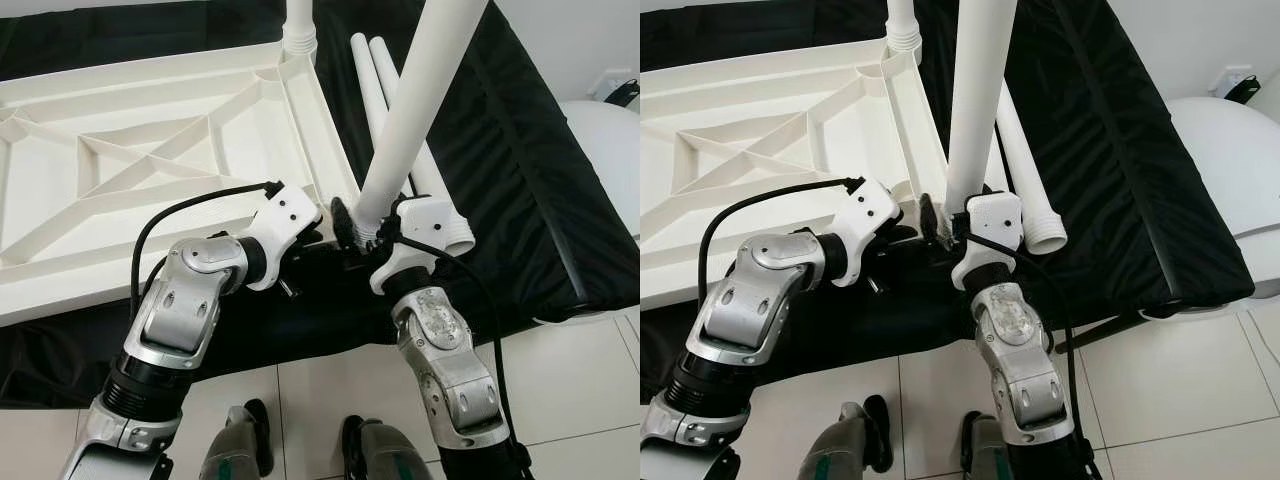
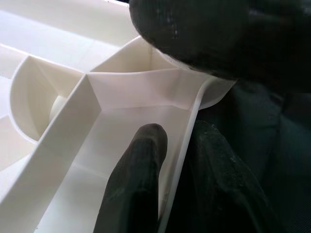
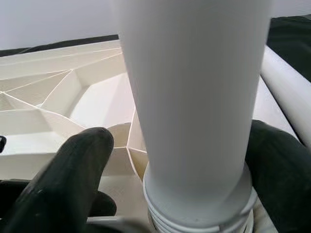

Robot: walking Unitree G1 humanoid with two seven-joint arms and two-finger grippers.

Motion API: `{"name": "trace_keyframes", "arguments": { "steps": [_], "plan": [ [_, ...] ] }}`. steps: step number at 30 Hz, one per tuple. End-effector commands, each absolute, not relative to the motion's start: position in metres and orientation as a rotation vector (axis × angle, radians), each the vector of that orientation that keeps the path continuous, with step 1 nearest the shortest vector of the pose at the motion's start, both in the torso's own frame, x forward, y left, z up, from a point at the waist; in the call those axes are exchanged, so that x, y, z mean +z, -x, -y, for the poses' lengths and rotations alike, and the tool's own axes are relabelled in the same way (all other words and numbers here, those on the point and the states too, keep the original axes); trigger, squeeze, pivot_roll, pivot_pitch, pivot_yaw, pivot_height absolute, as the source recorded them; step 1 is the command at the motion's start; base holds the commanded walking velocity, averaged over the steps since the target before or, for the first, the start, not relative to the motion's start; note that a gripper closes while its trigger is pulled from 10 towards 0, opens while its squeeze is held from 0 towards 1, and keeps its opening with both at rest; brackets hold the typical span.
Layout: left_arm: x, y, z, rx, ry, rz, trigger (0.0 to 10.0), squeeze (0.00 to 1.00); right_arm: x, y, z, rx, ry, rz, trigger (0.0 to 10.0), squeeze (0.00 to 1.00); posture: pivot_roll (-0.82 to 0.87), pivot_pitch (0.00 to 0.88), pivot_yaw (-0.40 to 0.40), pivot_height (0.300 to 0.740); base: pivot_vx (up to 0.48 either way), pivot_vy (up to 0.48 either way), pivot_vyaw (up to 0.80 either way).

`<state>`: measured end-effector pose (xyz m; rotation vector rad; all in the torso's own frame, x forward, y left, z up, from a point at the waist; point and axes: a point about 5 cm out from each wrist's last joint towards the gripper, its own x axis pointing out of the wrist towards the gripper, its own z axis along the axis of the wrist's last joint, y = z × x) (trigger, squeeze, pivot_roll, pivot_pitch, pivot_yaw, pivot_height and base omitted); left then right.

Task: Building children table

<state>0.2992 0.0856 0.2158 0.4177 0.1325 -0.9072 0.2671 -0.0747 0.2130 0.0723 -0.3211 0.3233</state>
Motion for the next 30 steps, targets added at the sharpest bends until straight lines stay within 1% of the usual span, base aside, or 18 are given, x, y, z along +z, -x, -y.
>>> {"name": "trace_keyframes", "arguments": {
  "steps": [1, 2, 6, 9, 12, 13, 14, 17, 18, 19, 21, 23, 25, 30],
  "plan": [
    [0.212, -0.303, -0.089, -0.770, -0.376, -0.114, 10.0, 0.00, 0.205, -0.266, 0.073, 0.367, -0.092, 0.284, 10.0, 1.00, -0.02, 0.262, -0.031, 0.740, 0.000, 0.000, 0.00],
    [0.212, -0.303, -0.089, -0.770, -0.376, -0.114, 10.0, 0.00, 0.205, -0.266, 0.073, 0.367, -0.092, 0.284, 10.0, 1.00, -0.02, 0.262, -0.031, 0.740, 0.000, 0.000, 0.00],
    [0.212, -0.304, -0.088, -0.773, -0.374, -0.112, 10.0, 0.00, 0.213, -0.274, 0.091, 0.421, -0.082, 0.333, 10.0, 1.00, -0.02, 0.259, -0.027, 0.740, 0.000, 0.000, 0.00],
    [0.212, -0.304, -0.088, -0.774, -0.374, -0.112, 10.0, 0.00, 0.214, -0.276, 0.094, 0.437, -0.079, 0.339, 10.0, 1.00, -0.02, 0.259, -0.027, 0.740, 0.000, 0.000, 0.00],
    [0.213, -0.305, -0.088, -0.774, -0.374, -0.111, 10.0, 0.00, 0.220, -0.286, 0.111, 0.507, -0.047, 0.349, 10.0, 1.00, -0.02, 0.259, -0.024, 0.740, 0.000, 0.000, 0.00],
    [0.213, -0.305, -0.088, -0.774, -0.374, -0.111, 10.0, 0.00, 0.220, -0.286, 0.111, 0.507, -0.047, 0.349, 10.0, 1.00, -0.02, 0.259, -0.024, 0.740, 0.000, 0.000, 0.00],
    [0.213, -0.305, -0.088, -0.774, -0.375, -0.111, 10.0, 0.00, 0.223, -0.291, 0.117, 0.572, -0.017, 0.352, 10.0, 0.00, -0.03, 0.260, -0.023, 0.740, 0.000, 0.000, 0.00],
    [0.213, -0.306, -0.088, -0.773, -0.376, -0.111, 10.0, 0.00, 0.224, -0.293, 0.119, 0.614, -0.002, 0.353, 10.0, 0.00, -0.03, 0.261, -0.023, 0.740, 0.000, 0.000, 0.00],
    [0.213, -0.306, -0.089, -0.773, -0.375, -0.110, 10.0, 0.00, 0.225, -0.297, 0.122, 0.765, 0.029, 0.336, 10.0, 0.00, -0.02, 0.261, -0.022, 0.740, 0.000, 0.000, 0.00],
    [0.213, -0.306, -0.089, -0.773, -0.375, -0.110, 10.0, 0.00, 0.225, -0.297, 0.122, 0.765, 0.029, 0.336, 10.0, 0.00, -0.02, 0.261, -0.022, 0.740, 0.000, 0.000, 0.00],
    [0.214, -0.306, -0.089, -0.772, -0.374, -0.109, 10.0, 0.00, 0.224, -0.302, 0.126, 0.842, 0.049, 0.319, 10.0, 0.00, -0.02, 0.261, -0.021, 0.740, 0.000, 0.000, 0.00],
    [0.214, -0.306, -0.089, -0.773, -0.374, -0.108, 10.0, 0.00, 0.224, -0.303, 0.126, 0.849, 0.055, 0.316, 10.0, 0.00, -0.02, 0.261, -0.021, 0.740, 0.000, 0.000, 0.00],
    [0.214, -0.306, -0.089, -0.770, -0.370, -0.107, 10.0, 0.00, 0.224, -0.307, 0.129, 0.913, 0.086, 0.298, 10.0, 0.00, -0.02, 0.261, -0.020, 0.740, 0.000, 0.000, 0.00],
    [0.215, -0.307, -0.090, -0.769, -0.371, -0.107, 10.0, 0.00, 0.222, -0.314, 0.133, 0.991, 0.122, 0.269, 10.0, 0.00, -0.02, 0.263, -0.018, 0.740, 0.000, 0.000, 0.00]
  ]
}}
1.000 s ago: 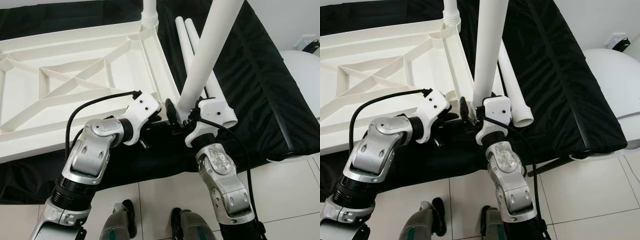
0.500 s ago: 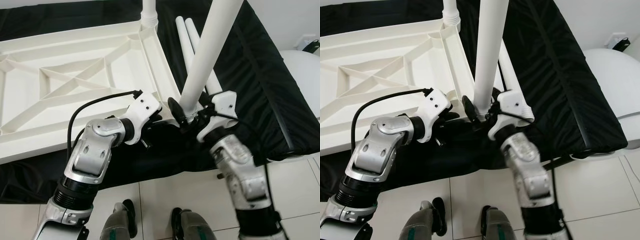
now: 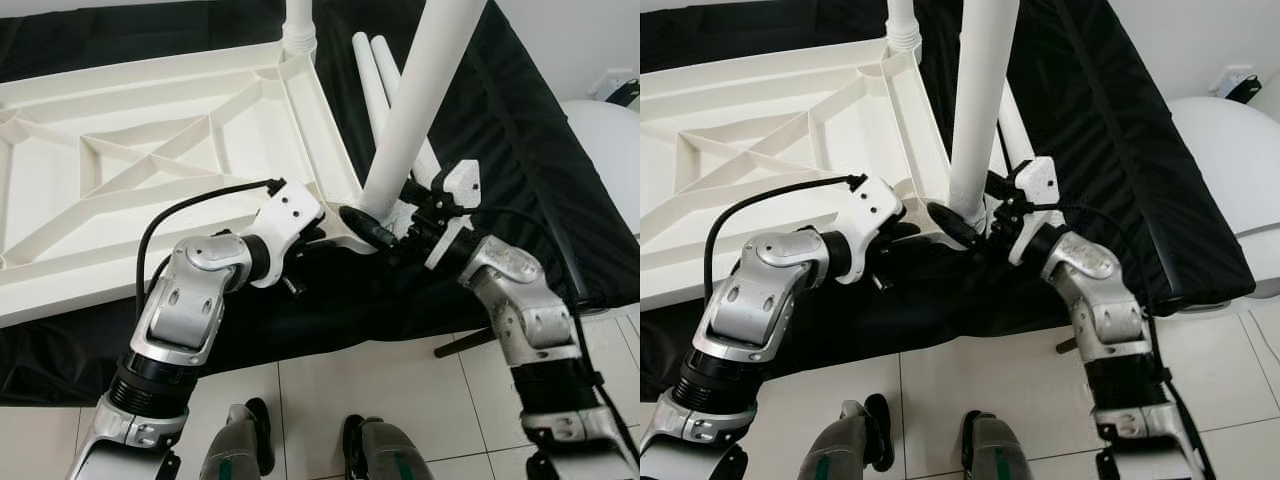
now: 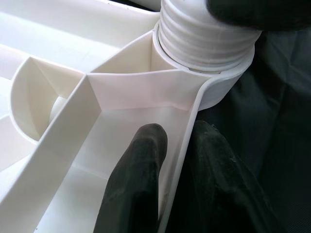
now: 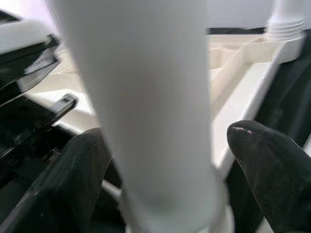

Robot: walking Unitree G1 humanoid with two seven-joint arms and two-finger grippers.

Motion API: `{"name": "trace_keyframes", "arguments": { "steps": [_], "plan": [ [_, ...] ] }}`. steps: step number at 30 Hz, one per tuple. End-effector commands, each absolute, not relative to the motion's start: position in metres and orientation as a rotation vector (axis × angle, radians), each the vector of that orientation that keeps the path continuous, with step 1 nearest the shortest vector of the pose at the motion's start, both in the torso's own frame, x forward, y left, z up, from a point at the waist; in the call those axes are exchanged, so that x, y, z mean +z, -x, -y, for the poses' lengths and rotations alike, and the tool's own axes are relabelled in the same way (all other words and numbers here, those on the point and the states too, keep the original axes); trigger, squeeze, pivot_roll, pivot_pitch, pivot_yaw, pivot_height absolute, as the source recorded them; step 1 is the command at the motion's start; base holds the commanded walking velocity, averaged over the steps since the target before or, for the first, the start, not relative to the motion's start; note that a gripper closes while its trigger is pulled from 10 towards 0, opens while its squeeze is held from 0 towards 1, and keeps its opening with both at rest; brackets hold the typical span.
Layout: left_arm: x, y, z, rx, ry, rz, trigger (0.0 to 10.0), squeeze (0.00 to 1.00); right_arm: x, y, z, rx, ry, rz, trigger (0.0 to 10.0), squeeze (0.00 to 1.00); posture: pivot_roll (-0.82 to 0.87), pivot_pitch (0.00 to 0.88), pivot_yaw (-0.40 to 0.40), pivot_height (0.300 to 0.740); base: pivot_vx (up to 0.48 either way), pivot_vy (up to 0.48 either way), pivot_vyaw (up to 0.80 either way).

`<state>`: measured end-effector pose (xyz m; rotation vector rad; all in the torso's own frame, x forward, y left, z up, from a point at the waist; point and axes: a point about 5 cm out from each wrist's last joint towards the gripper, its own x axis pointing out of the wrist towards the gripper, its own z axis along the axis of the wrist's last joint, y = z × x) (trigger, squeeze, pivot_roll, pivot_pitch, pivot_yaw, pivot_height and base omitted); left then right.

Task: Building children table

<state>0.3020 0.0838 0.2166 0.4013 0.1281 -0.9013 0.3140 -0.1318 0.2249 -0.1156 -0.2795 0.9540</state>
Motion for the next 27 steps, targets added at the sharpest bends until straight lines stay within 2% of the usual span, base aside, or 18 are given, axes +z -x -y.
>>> {"name": "trace_keyframes", "arguments": {
  "steps": [1, 15, 16, 17, 18, 19, 20, 27],
  "plan": [
    [0.215, -0.307, -0.090, -0.770, -0.371, -0.107, 10.0, 0.00, 0.223, -0.317, 0.134, 1.028, 0.147, 0.269, 10.0, 0.00, -0.02, 0.263, -0.017, 0.740, 0.000, 0.000, 0.00],
    [0.215, -0.306, -0.089, -0.774, -0.367, -0.110, 10.0, 0.00, 0.237, -0.338, 0.130, 1.105, 0.199, 0.308, 10.0, 0.00, -0.01, 0.268, -0.019, 0.740, 0.000, 0.000, 0.00],
    [0.215, -0.305, -0.089, -0.773, -0.367, -0.110, 10.0, 0.00, 0.237, -0.338, 0.129, 1.120, 0.204, 0.311, 5.6, 0.00, -0.01, 0.268, -0.019, 0.740, 0.000, 0.000, 0.00],
    [0.215, -0.305, -0.089, -0.773, -0.367, -0.110, 10.0, 0.00, 0.237, -0.338, 0.129, 1.120, 0.204, 0.311, 5.6, 0.00, -0.01, 0.268, -0.019, 0.740, 0.000, 0.000, 0.00],
    [0.215, -0.305, -0.089, -0.774, -0.367, -0.110, 10.0, 0.00, 0.237, -0.338, 0.128, 1.130, 0.205, 0.312, 1.9, 0.00, -0.01, 0.267, -0.020, 0.740, 0.000, 0.000, 0.00],
    [0.215, -0.305, -0.089, -0.774, -0.367, -0.110, 10.0, 0.00, 0.237, -0.338, 0.128, 1.130, 0.205, 0.312, 1.9, 0.00, -0.01, 0.267, -0.020, 0.740, 0.000, 0.000, 0.00],
    [0.215, -0.305, -0.089, -0.774, -0.367, -0.111, 10.0, 0.00, 0.237, -0.338, 0.128, 1.142, 0.204, 0.307, 0.0, 0.00, -0.01, 0.267, -0.022, 0.740, 0.000, 0.000, 0.00],
    [0.214, -0.303, -0.089, -0.776, -0.366, -0.111, 10.0, 0.00, 0.234, -0.337, 0.130, 1.189, 0.203, 0.299, 0.0, 0.00, -0.01, 0.264, -0.026, 0.740, 0.000, 0.000, 0.00]
  ]
}}
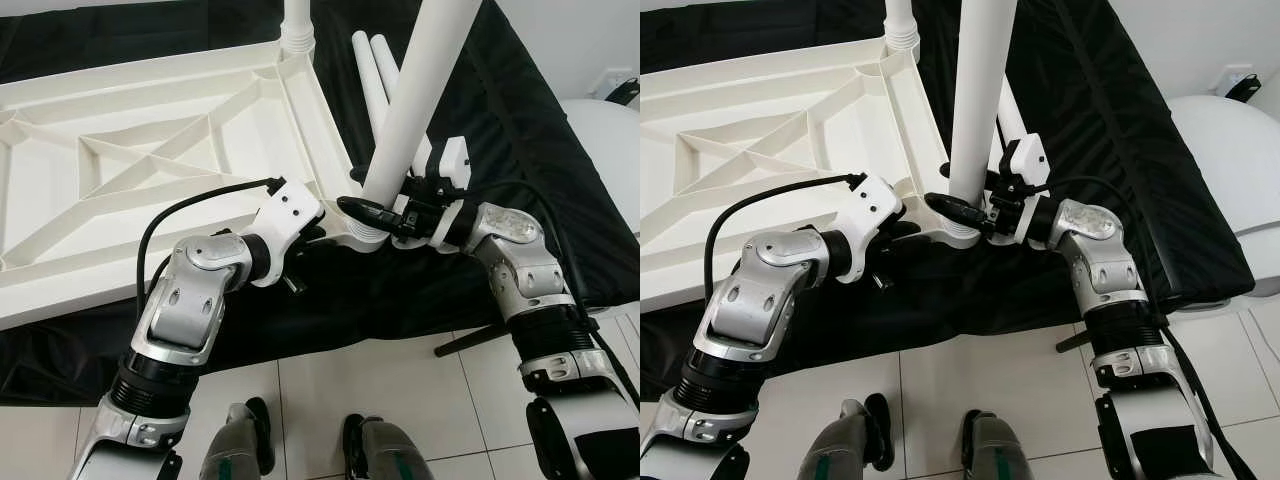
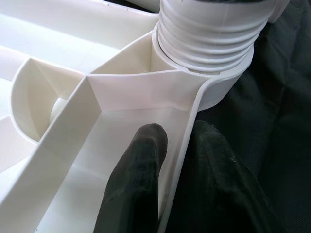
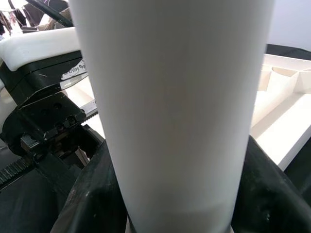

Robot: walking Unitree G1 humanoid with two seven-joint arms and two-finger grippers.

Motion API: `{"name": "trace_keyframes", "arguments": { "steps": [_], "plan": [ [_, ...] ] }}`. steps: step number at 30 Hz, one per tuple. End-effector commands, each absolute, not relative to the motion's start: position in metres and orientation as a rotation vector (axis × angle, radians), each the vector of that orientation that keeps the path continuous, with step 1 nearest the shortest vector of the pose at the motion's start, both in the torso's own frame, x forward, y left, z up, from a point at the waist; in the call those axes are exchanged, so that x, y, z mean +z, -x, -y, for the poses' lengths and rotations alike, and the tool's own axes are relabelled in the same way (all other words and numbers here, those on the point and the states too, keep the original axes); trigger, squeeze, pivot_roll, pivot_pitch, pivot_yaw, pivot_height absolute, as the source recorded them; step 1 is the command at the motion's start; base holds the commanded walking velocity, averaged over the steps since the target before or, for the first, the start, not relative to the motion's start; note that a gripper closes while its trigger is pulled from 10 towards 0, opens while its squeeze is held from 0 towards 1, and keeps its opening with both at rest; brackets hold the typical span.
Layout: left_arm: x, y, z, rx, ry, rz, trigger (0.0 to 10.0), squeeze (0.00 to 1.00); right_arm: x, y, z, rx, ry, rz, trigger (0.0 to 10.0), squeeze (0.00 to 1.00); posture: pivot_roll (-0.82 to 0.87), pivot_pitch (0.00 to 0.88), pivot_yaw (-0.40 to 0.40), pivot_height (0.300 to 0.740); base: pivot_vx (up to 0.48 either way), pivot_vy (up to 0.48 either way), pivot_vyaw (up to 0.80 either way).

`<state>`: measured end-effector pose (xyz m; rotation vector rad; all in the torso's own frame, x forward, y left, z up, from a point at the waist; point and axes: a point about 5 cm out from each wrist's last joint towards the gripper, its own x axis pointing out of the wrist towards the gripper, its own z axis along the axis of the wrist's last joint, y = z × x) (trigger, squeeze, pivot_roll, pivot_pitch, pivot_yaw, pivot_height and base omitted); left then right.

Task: Building children table

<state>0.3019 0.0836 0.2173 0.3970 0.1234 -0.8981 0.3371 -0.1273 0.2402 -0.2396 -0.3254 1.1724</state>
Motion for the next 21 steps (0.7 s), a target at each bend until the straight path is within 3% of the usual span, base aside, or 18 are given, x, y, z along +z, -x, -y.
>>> {"name": "trace_keyframes", "arguments": {
  "steps": [1, 6, 7, 21],
  "plan": [
    [0.214, -0.303, -0.089, -0.776, -0.366, -0.111, 10.0, 0.00, 0.234, -0.337, 0.130, 1.189, 0.203, 0.299, 0.0, 0.00, -0.01, 0.264, -0.026, 0.740, 0.000, 0.000, 0.00],
    [0.214, -0.303, -0.088, -0.777, -0.363, -0.110, 10.0, 0.00, 0.233, -0.336, 0.130, 1.179, 0.190, 0.302, 0.0, 0.00, -0.01, 0.262, -0.027, 0.740, 0.000, 0.000, 0.00],
    [0.214, -0.303, -0.088, -0.775, -0.362, -0.110, 10.0, 0.00, 0.233, -0.334, 0.129, 1.166, 0.188, 0.307, 10.0, 0.00, -0.01, 0.259, -0.029, 0.740, 0.000, 0.000, 0.00],
    [0.214, -0.303, -0.088, -0.770, -0.356, -0.107, 10.0, 0.00, 0.228, -0.311, 0.118, 1.055, 0.075, 0.352, 10.0, 0.00, -0.02, 0.255, -0.032, 0.740, 0.000, 0.000, 0.00]
  ]
}}
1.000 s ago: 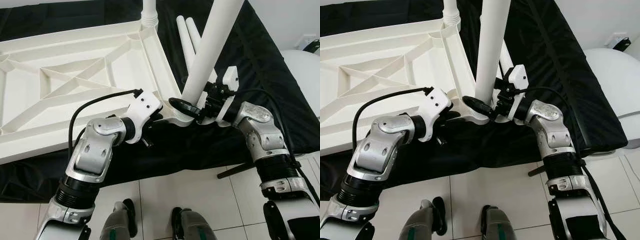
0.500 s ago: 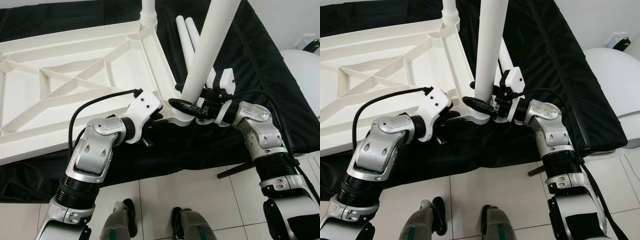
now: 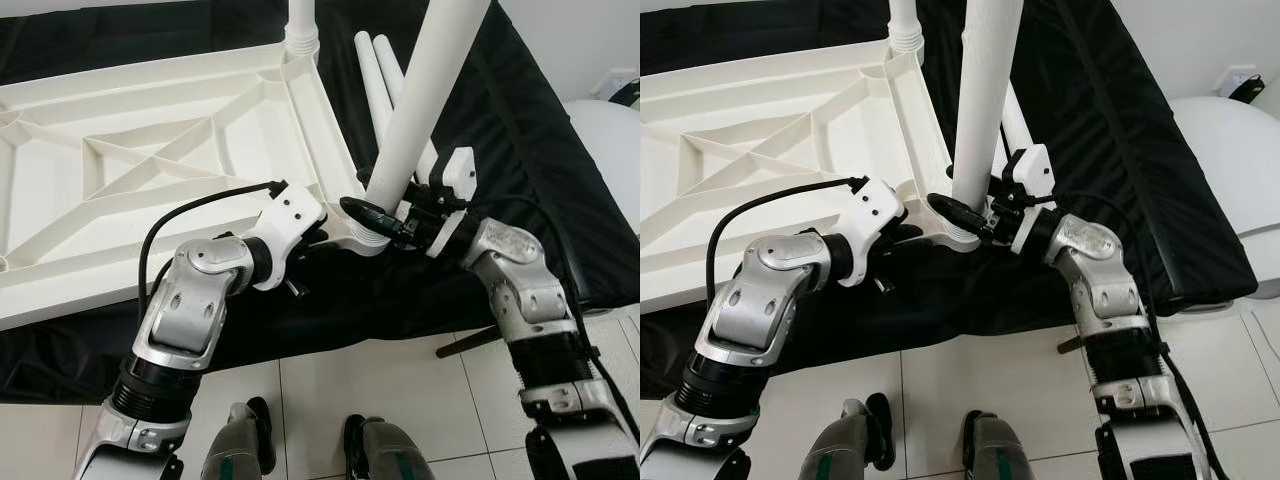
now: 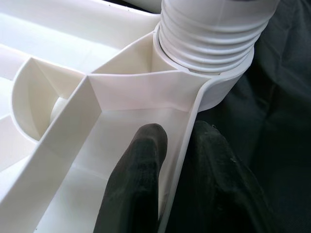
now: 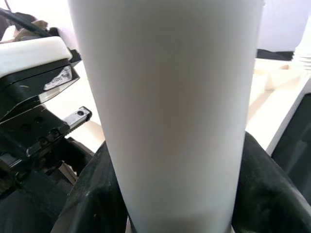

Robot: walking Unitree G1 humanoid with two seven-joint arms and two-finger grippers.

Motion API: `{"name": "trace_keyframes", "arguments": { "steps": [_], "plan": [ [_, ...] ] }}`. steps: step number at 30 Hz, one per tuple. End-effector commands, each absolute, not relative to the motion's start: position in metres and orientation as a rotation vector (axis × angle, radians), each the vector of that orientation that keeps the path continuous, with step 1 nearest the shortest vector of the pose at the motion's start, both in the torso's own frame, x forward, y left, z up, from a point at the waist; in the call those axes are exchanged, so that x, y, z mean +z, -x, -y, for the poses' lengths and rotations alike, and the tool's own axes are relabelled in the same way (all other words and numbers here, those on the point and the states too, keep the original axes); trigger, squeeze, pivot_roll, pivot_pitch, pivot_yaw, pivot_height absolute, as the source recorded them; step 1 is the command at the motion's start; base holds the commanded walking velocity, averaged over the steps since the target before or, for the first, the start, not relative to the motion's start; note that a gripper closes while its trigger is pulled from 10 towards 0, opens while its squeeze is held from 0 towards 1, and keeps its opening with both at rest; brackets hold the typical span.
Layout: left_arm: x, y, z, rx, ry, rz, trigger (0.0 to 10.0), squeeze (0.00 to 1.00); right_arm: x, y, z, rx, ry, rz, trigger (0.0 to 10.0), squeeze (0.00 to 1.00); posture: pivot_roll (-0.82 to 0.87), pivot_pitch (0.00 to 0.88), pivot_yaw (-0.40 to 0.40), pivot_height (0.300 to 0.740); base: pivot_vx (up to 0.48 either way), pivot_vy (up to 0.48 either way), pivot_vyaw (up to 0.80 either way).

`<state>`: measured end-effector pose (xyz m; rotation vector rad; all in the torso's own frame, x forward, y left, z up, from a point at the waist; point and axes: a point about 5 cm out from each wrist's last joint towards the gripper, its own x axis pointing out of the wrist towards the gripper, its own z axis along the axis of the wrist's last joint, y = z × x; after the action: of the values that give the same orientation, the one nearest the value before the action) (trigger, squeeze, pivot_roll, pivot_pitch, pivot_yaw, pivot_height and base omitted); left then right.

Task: Building children table

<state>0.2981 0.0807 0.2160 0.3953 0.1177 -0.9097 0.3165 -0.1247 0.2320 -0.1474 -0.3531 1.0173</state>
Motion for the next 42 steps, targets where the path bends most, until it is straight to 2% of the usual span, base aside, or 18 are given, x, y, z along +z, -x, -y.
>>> {"name": "trace_keyframes", "arguments": {
  "steps": [1, 18, 28, 38, 42],
  "plan": [
    [0.214, -0.303, -0.088, -0.768, -0.354, -0.107, 10.0, 0.00, 0.228, -0.308, 0.117, 1.035, 0.062, 0.355, 10.0, 0.00, -0.02, 0.256, -0.033, 0.740, 0.000, 0.000, 0.00],
    [0.214, -0.303, -0.089, -0.759, -0.351, -0.109, 10.0, 0.00, 0.225, -0.291, 0.104, 0.888, 0.014, 0.374, 10.0, 0.00, -0.02, 0.265, -0.033, 0.740, 0.000, 0.000, 0.00],
    [0.215, -0.304, -0.089, -0.756, -0.349, -0.110, 10.0, 0.00, 0.219, -0.280, 0.091, 0.707, -0.024, 0.360, 10.0, 0.00, -0.02, 0.270, -0.033, 0.740, 0.000, 0.000, 0.00],
    [0.216, -0.304, -0.089, -0.755, -0.347, -0.109, 10.0, 0.00, 0.217, -0.275, 0.079, 0.617, -0.045, 0.349, 10.0, 0.00, -0.02, 0.271, -0.034, 0.740, 0.000, 0.000, 0.00],
    [0.217, -0.304, -0.089, -0.755, -0.344, -0.109, 10.0, 0.00, 0.213, -0.272, 0.068, 0.514, -0.073, 0.332, 10.0, 0.00, -0.02, 0.272, -0.032, 0.740, 0.000, 0.000, 0.00]
  ]
}}
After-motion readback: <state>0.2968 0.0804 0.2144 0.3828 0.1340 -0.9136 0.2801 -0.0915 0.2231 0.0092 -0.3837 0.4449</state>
